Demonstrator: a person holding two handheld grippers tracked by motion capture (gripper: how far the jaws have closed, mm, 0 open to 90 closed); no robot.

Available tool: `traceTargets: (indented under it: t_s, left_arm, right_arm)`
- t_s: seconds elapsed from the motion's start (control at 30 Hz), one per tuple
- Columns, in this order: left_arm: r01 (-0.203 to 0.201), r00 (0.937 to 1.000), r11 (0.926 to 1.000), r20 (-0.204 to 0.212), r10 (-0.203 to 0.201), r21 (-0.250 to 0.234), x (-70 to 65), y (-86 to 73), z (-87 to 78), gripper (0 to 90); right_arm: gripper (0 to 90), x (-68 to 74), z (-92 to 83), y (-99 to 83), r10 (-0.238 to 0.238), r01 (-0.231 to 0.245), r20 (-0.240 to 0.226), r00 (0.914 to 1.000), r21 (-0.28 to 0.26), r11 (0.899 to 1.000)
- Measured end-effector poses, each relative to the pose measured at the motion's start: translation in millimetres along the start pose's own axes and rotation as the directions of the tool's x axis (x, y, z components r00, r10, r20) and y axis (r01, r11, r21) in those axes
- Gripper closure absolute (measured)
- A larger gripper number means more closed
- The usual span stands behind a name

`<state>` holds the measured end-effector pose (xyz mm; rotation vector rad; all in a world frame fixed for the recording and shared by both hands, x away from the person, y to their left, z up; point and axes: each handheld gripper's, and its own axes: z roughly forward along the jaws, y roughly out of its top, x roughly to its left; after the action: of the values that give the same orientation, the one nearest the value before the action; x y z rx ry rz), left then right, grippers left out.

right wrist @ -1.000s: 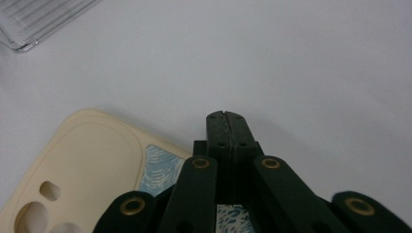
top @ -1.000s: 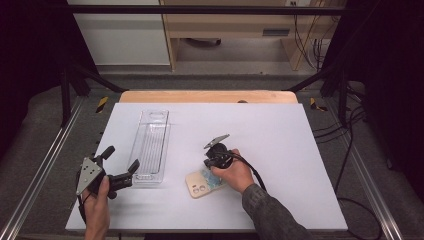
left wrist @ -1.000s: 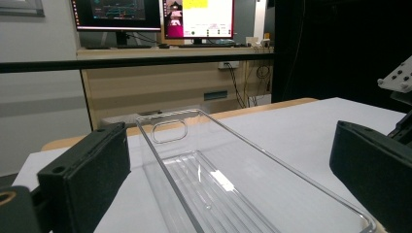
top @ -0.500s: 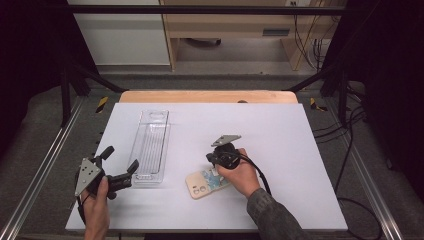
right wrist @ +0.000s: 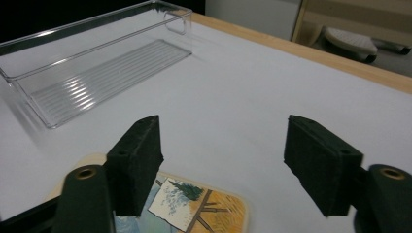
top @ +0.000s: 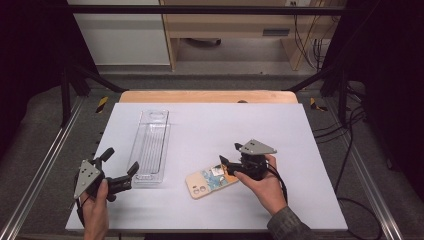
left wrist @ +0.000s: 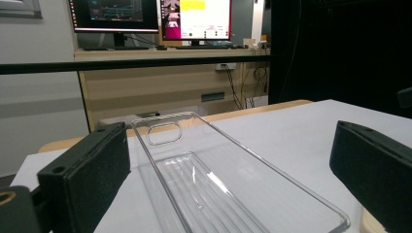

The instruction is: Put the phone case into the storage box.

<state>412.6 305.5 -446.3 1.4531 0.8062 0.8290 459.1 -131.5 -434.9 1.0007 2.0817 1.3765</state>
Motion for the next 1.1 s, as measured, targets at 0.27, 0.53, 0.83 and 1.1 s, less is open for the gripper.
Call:
traceTargets:
  t_s: [0.27, 0.53, 0.83, 1.1]
  left_arm:
    - [-0.018, 0.9996, 0.9997, 0.023, 0.018, 0.014, -7.6, 3.8, -2.8, 0.9]
    - [-0.049, 0.9971, 0.9988, 0.059, 0.049, 0.001, -21.0, 25.4, -4.2, 1.1]
    - [-0.119, 0.9765, 0.9874, 0.192, 0.097, 0.105, -65.5, 58.2, 16.8, 1.0]
    - [-0.216, 0.9327, 0.9428, 0.339, 0.122, 0.254, -112.1, 61.7, 56.9, 1.5]
  right_arm:
    - [7.1, -19.5, -35.0, -16.7, 0.025, -0.021, 0.06, 0.9979, -0.067, 0.998]
    - [5.0, -38.4, -69.8, -39.8, 0.022, -0.012, 0.108, 0.9939, -0.098, 0.995]
    - [5.5, -48.2, -84.3, -68.8, 0.049, -0.015, 0.15, 0.9875, -0.219, 0.976]
    - [4.7, -45.8, -81.2, -71.3, -0.002, 0.037, 0.164, 0.9864, -0.212, 0.977]
